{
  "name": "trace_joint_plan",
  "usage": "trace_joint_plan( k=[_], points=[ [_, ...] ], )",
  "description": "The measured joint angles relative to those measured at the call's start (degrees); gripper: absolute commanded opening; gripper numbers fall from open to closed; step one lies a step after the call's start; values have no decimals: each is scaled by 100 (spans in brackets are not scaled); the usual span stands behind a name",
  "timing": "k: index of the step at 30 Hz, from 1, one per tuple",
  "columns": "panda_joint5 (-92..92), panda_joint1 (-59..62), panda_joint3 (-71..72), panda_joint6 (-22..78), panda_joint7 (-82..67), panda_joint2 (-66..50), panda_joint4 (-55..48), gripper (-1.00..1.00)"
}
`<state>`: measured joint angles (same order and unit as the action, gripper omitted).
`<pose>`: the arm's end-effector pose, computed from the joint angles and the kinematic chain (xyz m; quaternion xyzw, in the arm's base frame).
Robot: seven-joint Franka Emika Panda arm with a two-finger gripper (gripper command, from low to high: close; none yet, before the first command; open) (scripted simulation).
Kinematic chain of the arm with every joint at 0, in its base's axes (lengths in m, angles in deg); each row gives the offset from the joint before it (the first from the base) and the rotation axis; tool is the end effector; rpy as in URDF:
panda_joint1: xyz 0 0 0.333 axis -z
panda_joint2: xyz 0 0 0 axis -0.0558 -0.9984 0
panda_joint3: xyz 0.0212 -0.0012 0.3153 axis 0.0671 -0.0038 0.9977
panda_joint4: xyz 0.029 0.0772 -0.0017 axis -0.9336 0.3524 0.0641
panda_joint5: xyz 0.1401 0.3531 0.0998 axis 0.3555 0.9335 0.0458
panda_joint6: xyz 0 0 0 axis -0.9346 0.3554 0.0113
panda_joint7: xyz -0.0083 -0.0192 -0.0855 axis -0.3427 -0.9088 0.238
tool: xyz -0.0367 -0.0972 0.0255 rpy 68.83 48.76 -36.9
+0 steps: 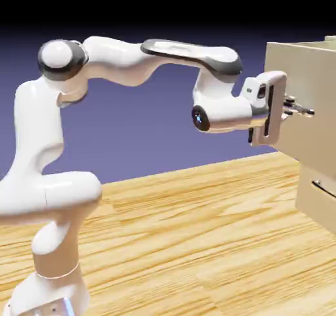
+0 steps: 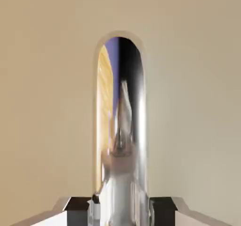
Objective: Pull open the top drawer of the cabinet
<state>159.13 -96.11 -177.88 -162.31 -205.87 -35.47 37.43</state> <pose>0.5375 -0.0361 0.4954 0.6536 0.2706 0.6532 0.2700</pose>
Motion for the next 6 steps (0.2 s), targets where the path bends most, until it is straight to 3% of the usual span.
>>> trace_joint_plan(
  k=[3,4,6],
  points=[
    [-69,-623,-544,79,13,-106,481,-100],
    [-76,-672,-587,85,17,-118,520,100],
    [-69,-672,-588,88,11,-118,520,100]
  ],
)
